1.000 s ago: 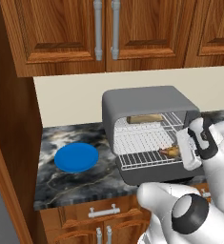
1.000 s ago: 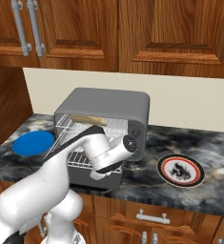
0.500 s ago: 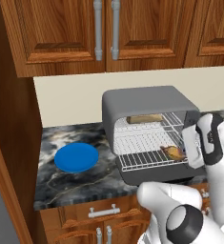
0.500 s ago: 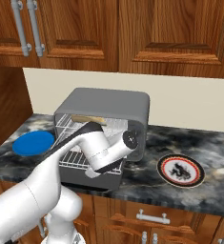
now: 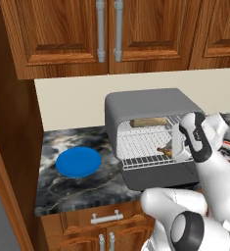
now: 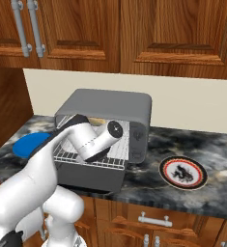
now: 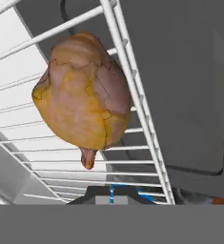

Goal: Open the toaster oven door. Place the baguette on the top rack in the toaster oven and place the chicken drumstick on the bottom rack.

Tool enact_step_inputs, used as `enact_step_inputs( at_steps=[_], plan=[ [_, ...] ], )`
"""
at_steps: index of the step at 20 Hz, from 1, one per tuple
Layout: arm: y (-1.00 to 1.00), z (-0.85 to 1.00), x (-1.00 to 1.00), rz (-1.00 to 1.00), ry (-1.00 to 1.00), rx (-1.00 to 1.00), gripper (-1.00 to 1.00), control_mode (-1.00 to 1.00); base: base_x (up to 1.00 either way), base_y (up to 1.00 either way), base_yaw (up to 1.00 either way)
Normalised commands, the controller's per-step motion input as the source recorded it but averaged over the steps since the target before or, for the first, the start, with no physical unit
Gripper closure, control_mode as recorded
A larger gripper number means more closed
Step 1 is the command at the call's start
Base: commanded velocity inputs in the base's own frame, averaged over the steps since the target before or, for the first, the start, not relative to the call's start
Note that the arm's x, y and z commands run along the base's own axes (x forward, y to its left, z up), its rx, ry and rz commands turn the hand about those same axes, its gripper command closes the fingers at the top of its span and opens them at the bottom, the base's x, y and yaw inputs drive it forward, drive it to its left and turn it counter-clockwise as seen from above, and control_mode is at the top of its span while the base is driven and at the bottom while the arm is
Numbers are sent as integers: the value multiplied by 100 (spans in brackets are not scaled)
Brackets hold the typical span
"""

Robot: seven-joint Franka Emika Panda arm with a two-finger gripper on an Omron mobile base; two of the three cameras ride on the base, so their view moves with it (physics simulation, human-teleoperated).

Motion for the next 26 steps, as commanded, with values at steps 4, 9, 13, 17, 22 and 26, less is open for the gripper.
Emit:
enact_step_inputs(
  at_steps=[4, 9, 13, 17, 22, 26],
  plan=[
    [0, 49, -60, -1, 0, 7, -100, -100, 0, 0, 0],
    [27, 11, -86, 12, 0, 1, -100, -100, 0, 0, 0],
    [39, -33, -76, 42, 2, -3, -100, -100, 0, 0, 0],
    [18, -31, -16, 51, 4, -15, -100, -100, 0, 0, 0],
    [-1, 0, 9, 36, 10, -13, -100, -100, 0, 0, 0],
    [-12, -7, 29, 22, 9, -17, -100, -100, 0, 0, 0]
  ],
)
